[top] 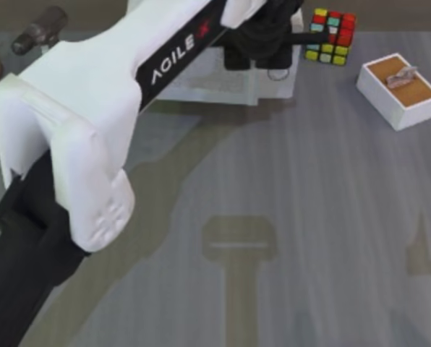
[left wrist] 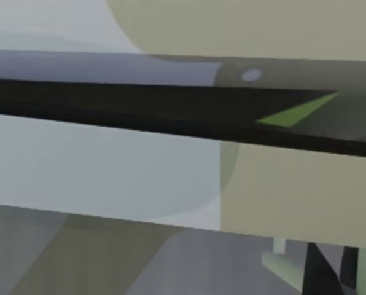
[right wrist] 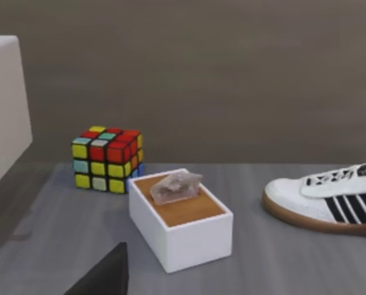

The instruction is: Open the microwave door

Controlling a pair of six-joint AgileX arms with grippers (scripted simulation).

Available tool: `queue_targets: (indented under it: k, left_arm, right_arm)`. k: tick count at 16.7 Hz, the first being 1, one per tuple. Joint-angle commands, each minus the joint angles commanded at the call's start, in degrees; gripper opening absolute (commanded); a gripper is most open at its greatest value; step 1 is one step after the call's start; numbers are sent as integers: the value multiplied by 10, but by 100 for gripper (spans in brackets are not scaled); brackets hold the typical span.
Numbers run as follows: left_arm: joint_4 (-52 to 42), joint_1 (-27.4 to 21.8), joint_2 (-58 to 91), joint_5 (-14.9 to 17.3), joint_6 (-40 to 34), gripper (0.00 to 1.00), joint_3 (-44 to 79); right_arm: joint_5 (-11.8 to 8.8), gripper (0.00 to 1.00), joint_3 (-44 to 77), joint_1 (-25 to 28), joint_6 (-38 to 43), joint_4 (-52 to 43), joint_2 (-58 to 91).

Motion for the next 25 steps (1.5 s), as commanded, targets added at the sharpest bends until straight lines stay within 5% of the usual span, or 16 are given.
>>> queue_targets:
  k: [9, 25]
  left_arm:
    - [105, 6, -107, 17, 46, 0, -203]
    - [109, 6, -111, 18, 47, 0, -209]
  right_arm:
    - [0, 100, 0, 0, 0, 0, 0]
    - [0, 100, 0, 0, 0, 0, 0]
